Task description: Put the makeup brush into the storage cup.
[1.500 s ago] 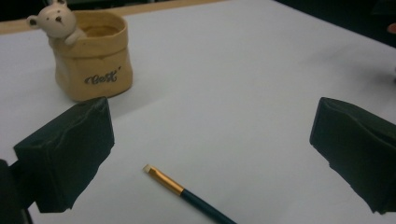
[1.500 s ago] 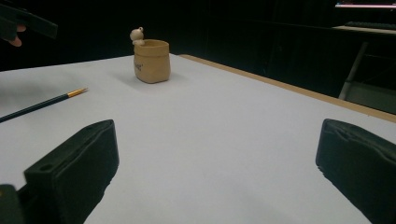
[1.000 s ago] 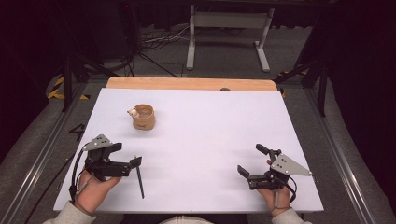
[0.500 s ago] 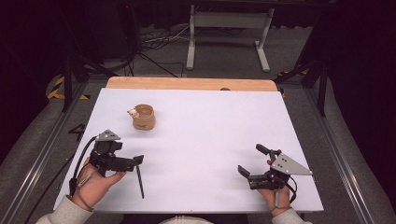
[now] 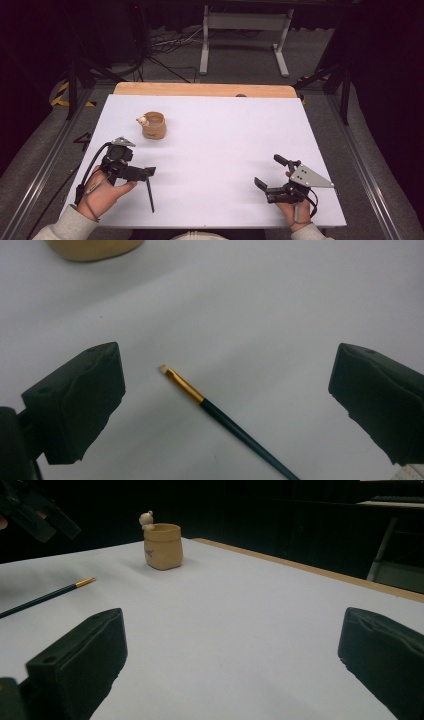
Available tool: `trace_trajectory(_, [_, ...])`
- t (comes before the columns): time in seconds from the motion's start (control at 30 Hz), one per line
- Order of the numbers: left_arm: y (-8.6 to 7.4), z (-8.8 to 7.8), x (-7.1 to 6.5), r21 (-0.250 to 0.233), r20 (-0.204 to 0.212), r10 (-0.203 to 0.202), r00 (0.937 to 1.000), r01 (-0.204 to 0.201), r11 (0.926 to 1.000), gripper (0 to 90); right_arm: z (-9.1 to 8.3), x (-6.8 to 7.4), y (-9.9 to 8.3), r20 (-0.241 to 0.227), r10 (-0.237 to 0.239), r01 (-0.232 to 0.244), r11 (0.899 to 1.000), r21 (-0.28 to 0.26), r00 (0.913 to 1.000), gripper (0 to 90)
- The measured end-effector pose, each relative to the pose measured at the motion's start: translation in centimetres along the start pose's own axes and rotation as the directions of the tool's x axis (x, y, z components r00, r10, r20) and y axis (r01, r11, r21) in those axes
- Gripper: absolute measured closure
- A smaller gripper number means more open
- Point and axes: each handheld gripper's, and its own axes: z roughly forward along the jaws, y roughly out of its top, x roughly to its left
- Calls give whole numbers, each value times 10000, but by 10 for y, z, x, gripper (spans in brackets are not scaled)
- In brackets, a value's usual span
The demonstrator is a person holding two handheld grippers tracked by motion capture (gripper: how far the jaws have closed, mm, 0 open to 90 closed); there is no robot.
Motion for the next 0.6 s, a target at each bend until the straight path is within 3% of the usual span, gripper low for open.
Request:
trace_trajectory(0.2, [2, 7, 0, 671, -81, -176, 9998, 181, 9976, 38, 0, 0, 0, 0, 17, -17, 10000, -6, 10000, 0])
trace_trajectory(0.4, [5, 14, 5, 956, 17, -316, 9995, 313, 9949, 52, 0, 0, 0, -19, -1, 1, 10000, 6, 10000, 0])
trace_trajectory(0.6, [6, 24, 6, 1534, -66, -404, 9992, 409, 9873, 67, 0, 0, 0, -39, 16, -16, 10000, 3, 10000, 0])
